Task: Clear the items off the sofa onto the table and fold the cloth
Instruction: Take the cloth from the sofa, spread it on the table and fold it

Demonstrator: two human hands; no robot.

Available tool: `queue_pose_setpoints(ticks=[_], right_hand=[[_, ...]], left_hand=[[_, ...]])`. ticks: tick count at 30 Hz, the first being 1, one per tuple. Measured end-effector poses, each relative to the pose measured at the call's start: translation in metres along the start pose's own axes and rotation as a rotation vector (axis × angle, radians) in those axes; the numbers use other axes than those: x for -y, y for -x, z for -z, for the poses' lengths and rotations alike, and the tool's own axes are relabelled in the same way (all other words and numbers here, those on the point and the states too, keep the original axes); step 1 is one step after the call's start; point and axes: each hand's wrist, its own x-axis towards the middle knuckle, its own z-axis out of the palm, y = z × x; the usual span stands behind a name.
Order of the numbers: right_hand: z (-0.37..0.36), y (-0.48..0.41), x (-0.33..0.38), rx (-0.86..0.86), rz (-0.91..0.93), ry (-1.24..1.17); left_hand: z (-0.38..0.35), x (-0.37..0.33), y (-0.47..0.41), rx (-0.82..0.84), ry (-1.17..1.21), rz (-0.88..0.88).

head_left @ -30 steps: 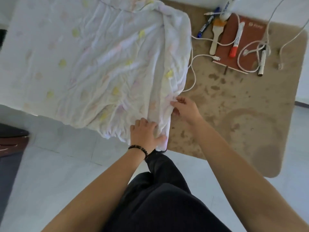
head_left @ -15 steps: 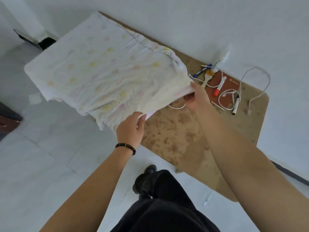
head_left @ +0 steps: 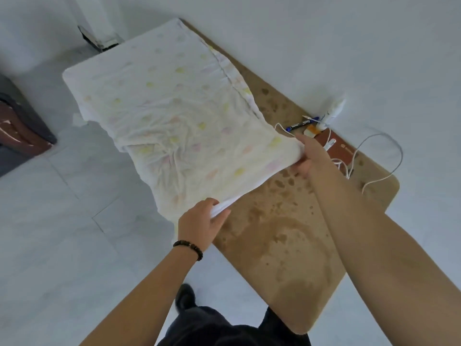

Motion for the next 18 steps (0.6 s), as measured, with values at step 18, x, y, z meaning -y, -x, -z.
queue_pose_setpoints(ticks=[18], right_hand=[[0.133, -0.095, 0.112, 0.036, 0.354, 0.166]], left_hand=[[-0.084, -0.145, 0.056, -0.038, -0.258, 0.640]])
